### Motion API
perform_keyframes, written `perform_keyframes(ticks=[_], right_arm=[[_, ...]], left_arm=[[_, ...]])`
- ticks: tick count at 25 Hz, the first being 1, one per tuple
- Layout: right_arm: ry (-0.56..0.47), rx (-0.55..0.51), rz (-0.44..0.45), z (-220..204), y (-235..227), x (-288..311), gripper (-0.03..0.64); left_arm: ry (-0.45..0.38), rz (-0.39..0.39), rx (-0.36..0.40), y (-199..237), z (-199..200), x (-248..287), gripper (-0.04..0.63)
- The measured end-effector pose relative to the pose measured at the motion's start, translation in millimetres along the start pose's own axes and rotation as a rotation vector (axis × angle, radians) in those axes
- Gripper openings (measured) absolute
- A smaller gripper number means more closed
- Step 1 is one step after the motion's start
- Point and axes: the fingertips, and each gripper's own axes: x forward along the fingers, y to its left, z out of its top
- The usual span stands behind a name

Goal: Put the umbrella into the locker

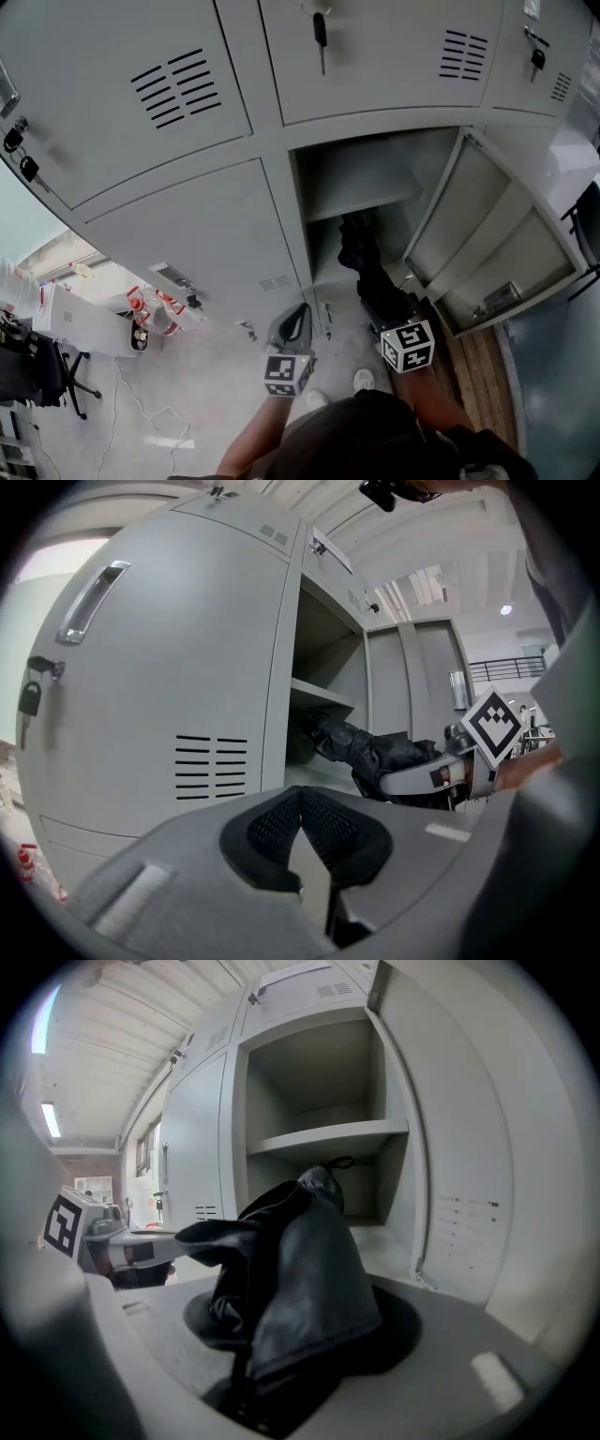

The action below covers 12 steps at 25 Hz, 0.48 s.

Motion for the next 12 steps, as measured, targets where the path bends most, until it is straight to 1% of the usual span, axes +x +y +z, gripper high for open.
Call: perform_keyframes(ticks=[12], right_arm=[[0.05,-0.017,-0.02,22.7,-24.6,45.4,0.241]], left_arm=[[0.007,0.031,-0.002,4.7,3.9,7.7,0.005]])
